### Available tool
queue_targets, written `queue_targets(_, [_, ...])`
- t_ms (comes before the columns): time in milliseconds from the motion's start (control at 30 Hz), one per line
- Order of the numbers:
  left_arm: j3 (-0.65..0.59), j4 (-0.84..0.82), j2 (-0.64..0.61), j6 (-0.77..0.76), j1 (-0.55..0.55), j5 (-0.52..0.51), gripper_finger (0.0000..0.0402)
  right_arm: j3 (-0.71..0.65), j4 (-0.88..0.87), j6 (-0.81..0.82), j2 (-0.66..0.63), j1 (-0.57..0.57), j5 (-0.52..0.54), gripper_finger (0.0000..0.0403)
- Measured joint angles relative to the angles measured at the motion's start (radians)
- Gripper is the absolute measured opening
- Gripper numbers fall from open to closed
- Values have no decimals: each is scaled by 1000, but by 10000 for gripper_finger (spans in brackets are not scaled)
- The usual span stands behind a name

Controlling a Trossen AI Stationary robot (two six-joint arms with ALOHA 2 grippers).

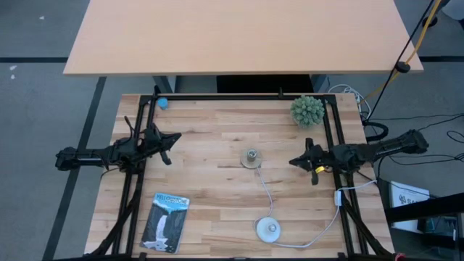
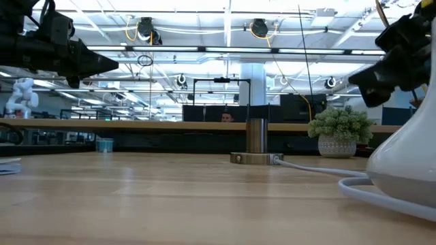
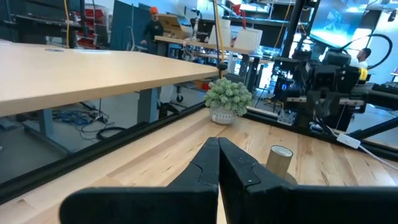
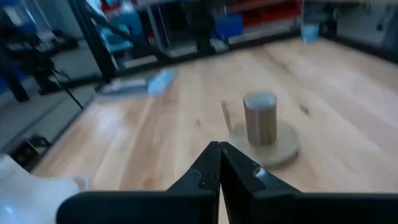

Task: Screw lightbulb
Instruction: Return to Home Position

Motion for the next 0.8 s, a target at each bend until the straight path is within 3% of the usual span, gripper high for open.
queue_targets(267, [0,0,0,0,0,0,0,2,-15,-80,-152,0,-53,0])
queue_targets(500, [0,0,0,0,0,0,0,2,-31,-169,-211,0,-178,0])
queue_targets(800, [0,0,0,0,0,1,0,2,-35,-146,-247,0,-197,0])
